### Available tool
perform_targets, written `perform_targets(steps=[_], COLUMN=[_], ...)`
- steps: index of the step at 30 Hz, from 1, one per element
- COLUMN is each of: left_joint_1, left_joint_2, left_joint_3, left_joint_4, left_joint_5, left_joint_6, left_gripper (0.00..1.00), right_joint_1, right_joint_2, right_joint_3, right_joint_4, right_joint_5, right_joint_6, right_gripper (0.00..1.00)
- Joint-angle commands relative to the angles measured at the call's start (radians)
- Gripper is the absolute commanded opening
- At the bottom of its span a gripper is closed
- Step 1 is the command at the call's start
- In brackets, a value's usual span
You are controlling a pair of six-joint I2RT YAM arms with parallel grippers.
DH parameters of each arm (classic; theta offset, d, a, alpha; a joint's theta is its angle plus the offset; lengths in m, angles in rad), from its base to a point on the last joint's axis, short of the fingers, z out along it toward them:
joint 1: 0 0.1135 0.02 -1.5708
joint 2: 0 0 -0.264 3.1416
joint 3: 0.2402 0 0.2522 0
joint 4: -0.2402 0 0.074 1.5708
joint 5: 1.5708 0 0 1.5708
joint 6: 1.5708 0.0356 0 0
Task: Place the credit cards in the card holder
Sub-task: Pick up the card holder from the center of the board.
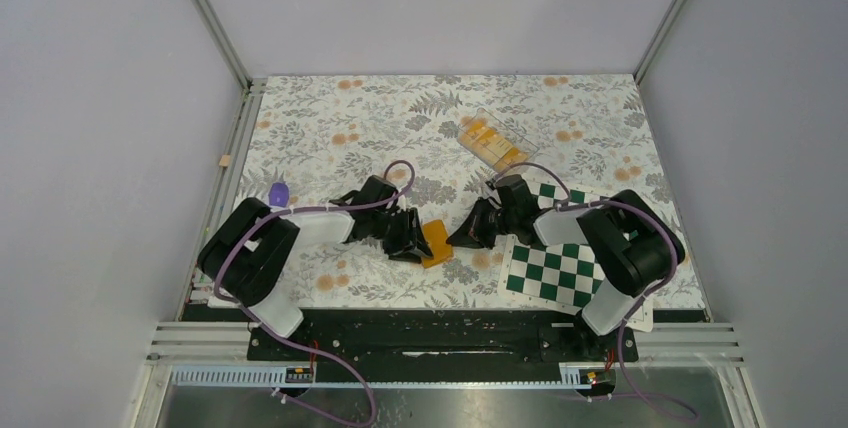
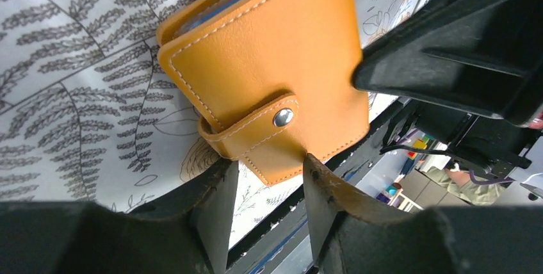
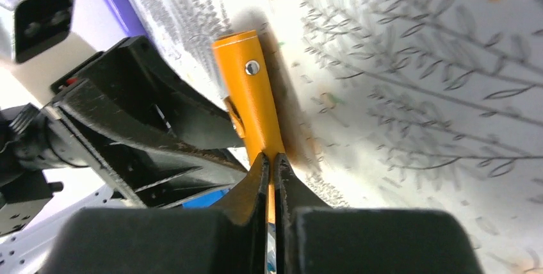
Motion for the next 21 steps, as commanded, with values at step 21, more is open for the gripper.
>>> perform_targets(steps=[21], left_joint_1=[0.020], left_joint_2=[-0.334], left_joint_3=[-0.161], left_joint_4=[0.311], left_joint_5=[0.029], left_joint_6=[-0.143], left_gripper=[0.80], right_joint_1=[0.024], right_joint_2=[-0.502], right_joint_3=[-0.027], right_joint_4=[-0.091], right_joint_5=[0.059], right_joint_6=[0.030], right_gripper=[0.00])
